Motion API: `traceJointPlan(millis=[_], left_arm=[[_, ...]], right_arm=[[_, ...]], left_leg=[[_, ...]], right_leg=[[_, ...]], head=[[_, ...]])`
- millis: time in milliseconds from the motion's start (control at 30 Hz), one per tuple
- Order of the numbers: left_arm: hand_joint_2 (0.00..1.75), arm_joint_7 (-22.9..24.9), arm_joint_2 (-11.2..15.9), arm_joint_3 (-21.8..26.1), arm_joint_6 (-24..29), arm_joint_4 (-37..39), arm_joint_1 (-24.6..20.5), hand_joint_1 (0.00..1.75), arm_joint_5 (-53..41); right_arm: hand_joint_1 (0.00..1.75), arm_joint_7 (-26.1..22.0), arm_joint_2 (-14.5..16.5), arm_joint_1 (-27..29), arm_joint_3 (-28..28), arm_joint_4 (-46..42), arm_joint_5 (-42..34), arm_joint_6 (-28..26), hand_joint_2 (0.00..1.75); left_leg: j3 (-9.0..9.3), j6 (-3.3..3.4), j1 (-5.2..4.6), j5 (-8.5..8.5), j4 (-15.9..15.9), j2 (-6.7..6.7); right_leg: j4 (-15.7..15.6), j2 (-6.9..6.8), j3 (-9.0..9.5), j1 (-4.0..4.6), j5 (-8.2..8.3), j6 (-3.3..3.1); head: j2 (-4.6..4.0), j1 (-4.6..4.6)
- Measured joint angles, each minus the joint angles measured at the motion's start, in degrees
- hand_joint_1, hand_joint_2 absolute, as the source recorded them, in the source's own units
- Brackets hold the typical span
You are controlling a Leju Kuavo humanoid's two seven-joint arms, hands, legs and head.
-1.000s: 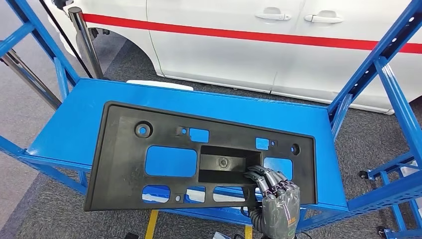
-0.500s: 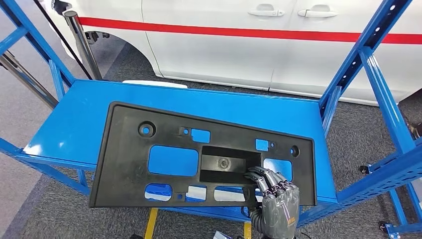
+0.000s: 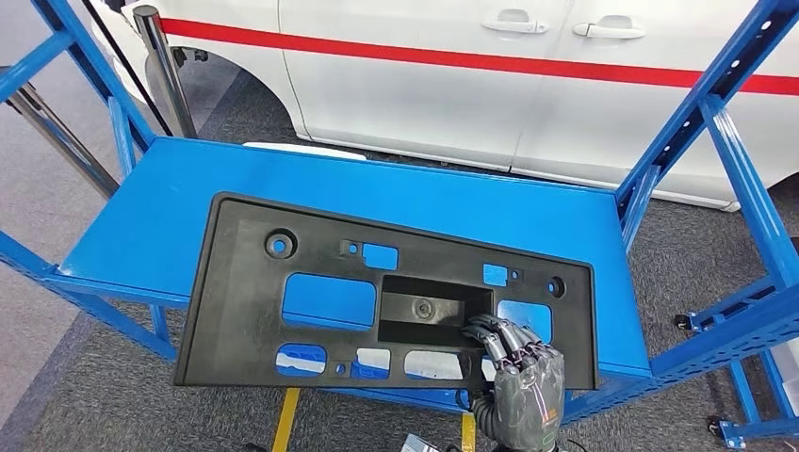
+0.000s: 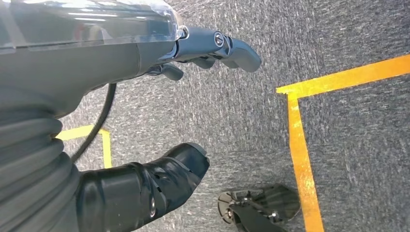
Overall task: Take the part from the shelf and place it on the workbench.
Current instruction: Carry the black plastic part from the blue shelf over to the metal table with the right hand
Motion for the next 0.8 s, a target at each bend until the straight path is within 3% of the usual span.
traceJointPlan(millis=[67, 100, 133, 200, 267, 400, 467, 533, 567, 600, 667, 733, 800], left_arm=[[1.75, 0.02, -0.03, 0.00, 0.01, 0.00, 0.03, 0.00, 0.00], [1.75, 0.03, -0.03, 0.00, 0.02, 0.00, 0.06, 0.00, 0.00], [1.75, 0.04, -0.04, 0.00, 0.02, 0.00, 0.07, 0.00, 0.00], [1.75, 0.05, -0.11, 0.00, 0.03, 0.00, 0.04, 0.00, 0.00], [1.75, 0.08, -0.18, 0.00, 0.09, 0.00, 0.00, 0.00, 0.01], [1.75, 0.14, -0.20, 0.00, 0.36, 0.00, -0.02, 0.00, 0.03], [1.75, 0.14, -0.21, 0.00, 0.49, 0.00, 0.00, 0.00, 0.04], [1.75, 0.14, -0.21, 0.00, 0.56, 0.01, 0.04, 0.00, 0.04], [1.75, 0.14, -0.21, 0.00, 0.56, 0.01, 0.07, 0.00, 0.04], [1.75, 0.14, -0.21, 0.00, 0.56, 0.02, 0.09, 0.00, 0.04], [1.75, 0.12, -0.21, 0.00, 0.56, 0.02, 0.09, 0.00, 0.03], [1.75, 0.08, -0.21, 0.00, 0.56, 0.02, 0.04, 0.00, 0.04], [1.75, 0.04, -0.21, 0.00, 0.57, 0.02, -0.02, 0.00, 0.04]], right_arm=[[1.75, 0.10, -0.09, -0.02, 0.01, 0.33, 0.11, 0.01, 1.75], [1.75, 0.21, -0.13, -0.02, 0.01, 0.49, 0.17, 0.01, 1.75], [1.75, 0.37, -0.17, -0.03, 0.02, 0.64, 0.25, 0.01, 1.75], [1.75, 0.84, -0.22, -0.10, 0.07, 0.85, 0.42, -0.01, 1.75], [1.75, 1.24, -0.25, -0.18, 0.13, 0.93, 0.44, -0.02, 1.75], [1.75, 1.51, -0.23, -0.12, 0.19, 0.94, 0.06, -0.02, 1.75], [1.75, 1.51, -0.23, -0.11, 0.25, 0.93, -0.17, -0.02, 1.75], [1.75, 1.51, -0.23, -0.10, 0.28, 0.93, -0.32, -0.02, 1.75], [1.75, 1.50, -0.23, -0.09, 0.29, 0.95, -0.37, -0.02, 1.75], [1.75, 1.49, -0.23, -0.09, 0.29, 0.96, -0.43, -0.02, 1.75], [1.75, 1.41, -0.23, -0.09, 0.29, 0.99, -0.56, -0.02, 1.75], [1.75, 1.29, -0.23, -0.10, 0.29, 1.01, -0.61, -0.02, 1.75], [1.75, 1.22, -0.23, -0.10, 0.29, 1.01, -0.61, -0.02, 1.75]], left_leg=[[-0.50, 0.14, -0.10, 0.11, 0.28, 0.09], [-0.71, 0.16, -0.13, 0.13, 0.49, 0.12], [-0.88, 0.15, -0.14, 0.12, 0.72, 0.12], [-1.06, 0.00, -0.18, 0.05, 1.14, 0.06], [-1.31, -0.46, -0.33, 0.05, 1.49, 0.02], [-1.78, -1.72, -0.29, -0.05, 1.79, -0.01], [-3.10, -2.36, -0.12, -2.75, 5.04, -0.07], [-5.68, -2.87, 0.08, -6.80, 11.72, -0.07], [-6.68, -3.05, 0.16, -8.01, 14.57, -0.06], [-6.92, -3.17, 0.20, -8.17, 15.82, -0.05], [-4.51, -3.20, 0.28, -5.60, 12.31, -0.05], [-0.59, -2.93, 0.23, -2.65, 4.94, -0.12], [0.98, -2.47, 0.01, -1.79, 1.30, -0.26]], right_leg=[[6.25, 0.00, -2.53, -0.07, -2.55, 0.14], [6.84, 0.00, -2.55, -0.10, -2.25, 0.14], [5.24, -0.01, -1.46, -0.14, -0.96, 0.07], [-2.24, -0.02, 2.84, -0.14, 2.36, -0.28], [-7.44, 0.03, 5.35, 0.09, 3.78, -0.65], [-8.55, 0.11, 5.14, 0.15, 4.37, -1.57], [-8.99, -0.04, 4.97, -0.12, 4.90, -2.22], [-9.01, -0.17, 4.60, -0.13, 5.18, -2.47], [-8.97, -0.21, 4.41, -0.12, 5.29, -2.49], [-8.88, -0.23, 4.24, -0.12, 5.37, -2.46], [-8.62, -0.20, 4.02, -0.15, 5.47, -2.37], [-8.30, -0.17, 3.90, -0.07, 5.53, -2.12], [-8.12, -0.11, 3.55, 0.10, 5.79, -1.50]], head=[[0.00, -0.01], [0.00, -0.02], [0.00, -0.01], [0.00, -0.01], [0.00, -0.02], [0.00, -0.03], [0.00, -0.07], [0.00, -0.08], [0.00, -0.07], [0.00, -0.08], [0.00, -0.09], [0.00, -0.09], [0.00, -0.07]])
